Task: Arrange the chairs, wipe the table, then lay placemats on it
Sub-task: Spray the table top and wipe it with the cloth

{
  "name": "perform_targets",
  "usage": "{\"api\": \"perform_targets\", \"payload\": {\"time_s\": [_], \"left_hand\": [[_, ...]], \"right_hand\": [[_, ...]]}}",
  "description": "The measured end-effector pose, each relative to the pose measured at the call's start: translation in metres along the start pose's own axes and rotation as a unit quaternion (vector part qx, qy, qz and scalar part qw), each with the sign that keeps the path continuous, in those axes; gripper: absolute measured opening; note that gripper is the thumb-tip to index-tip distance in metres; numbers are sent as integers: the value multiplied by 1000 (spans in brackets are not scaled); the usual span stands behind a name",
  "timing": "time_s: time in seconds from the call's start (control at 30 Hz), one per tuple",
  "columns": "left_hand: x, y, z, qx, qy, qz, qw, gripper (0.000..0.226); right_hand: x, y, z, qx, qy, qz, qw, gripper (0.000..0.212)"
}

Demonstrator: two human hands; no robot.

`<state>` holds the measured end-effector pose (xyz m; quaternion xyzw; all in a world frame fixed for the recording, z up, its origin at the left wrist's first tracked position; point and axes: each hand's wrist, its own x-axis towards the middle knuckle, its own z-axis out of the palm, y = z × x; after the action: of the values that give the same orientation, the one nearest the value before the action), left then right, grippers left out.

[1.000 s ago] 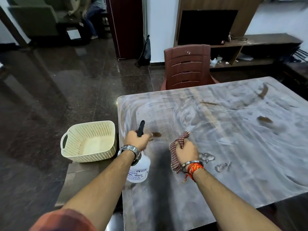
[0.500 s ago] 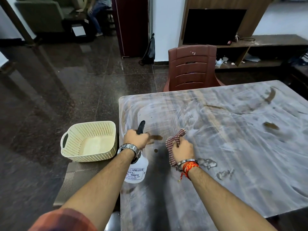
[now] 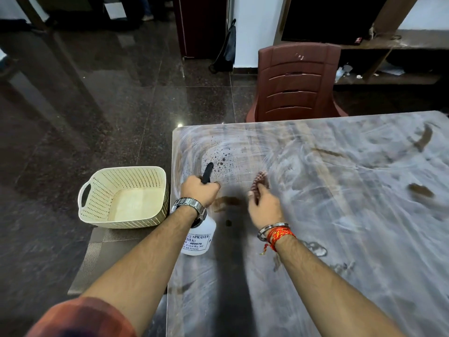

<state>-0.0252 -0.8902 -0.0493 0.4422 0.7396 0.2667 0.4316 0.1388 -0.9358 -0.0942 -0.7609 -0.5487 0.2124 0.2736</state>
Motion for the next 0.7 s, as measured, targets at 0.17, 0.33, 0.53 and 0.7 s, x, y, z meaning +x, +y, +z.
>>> {"api": "perform_targets", "payload": {"time_s": [0.17,0.33,0.53,0.7], "left_hand": [[14,-3,10,-2,-5,-32,999,25],[35,-13,13,-15,44,-64,997,33],[64,-17,0,-4,59,-98,993,32],[90,-12,-8,0,55,-87,995,30]], "right_hand": [[29,11,27,-14,-103,-33,994,50],[23,17,90,-225,-188,-72,953,66],[54,-6,127,-221,-191,-281,914,65],[140,-6,124,-255,-209,-343,879,63]]}}
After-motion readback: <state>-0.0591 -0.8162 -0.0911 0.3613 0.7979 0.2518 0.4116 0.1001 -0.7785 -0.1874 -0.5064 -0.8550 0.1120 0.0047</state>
